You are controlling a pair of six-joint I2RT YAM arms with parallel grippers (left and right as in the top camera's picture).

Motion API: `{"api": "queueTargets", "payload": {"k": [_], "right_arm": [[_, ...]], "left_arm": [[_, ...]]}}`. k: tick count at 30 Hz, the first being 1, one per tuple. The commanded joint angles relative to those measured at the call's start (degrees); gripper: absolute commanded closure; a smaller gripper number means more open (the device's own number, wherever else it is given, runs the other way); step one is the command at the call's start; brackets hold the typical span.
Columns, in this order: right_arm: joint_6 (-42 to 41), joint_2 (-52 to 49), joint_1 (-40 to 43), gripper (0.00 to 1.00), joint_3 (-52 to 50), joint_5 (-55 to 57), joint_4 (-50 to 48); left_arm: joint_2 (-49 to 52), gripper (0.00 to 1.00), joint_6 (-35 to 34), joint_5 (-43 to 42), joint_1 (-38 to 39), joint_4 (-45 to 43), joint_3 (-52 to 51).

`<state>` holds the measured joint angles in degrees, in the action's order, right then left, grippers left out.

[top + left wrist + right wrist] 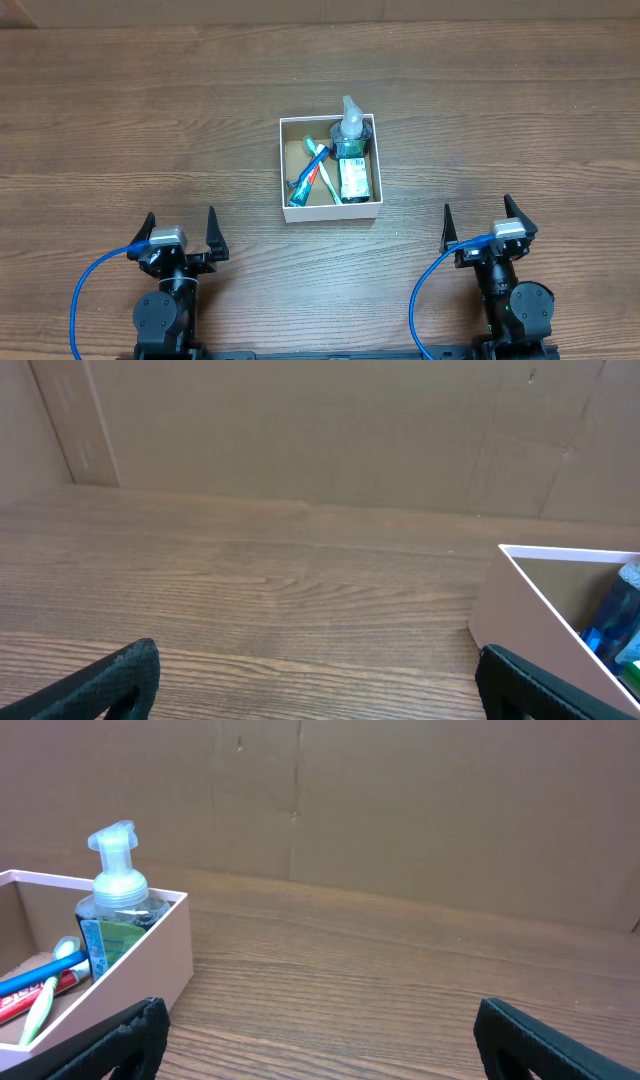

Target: Pack container

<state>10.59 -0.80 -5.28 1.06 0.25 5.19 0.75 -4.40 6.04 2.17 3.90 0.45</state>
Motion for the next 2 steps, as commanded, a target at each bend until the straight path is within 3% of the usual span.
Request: {"api": "queueTargets", "payload": {"k": [1,2], "right_arm": [[0.3,0.6,0.3,0.00,-0.6,0.0,-0.4],[0.3,0.6,0.3,0.00,-0.6,0.0,-0.4]], "left_arm": [[-0.5,0.00,-0.8,-0.5,0.1,0.0,-0.2],[-0.5,0.00,-0.8,-0.5,0.1,0.0,-0.2]]}}
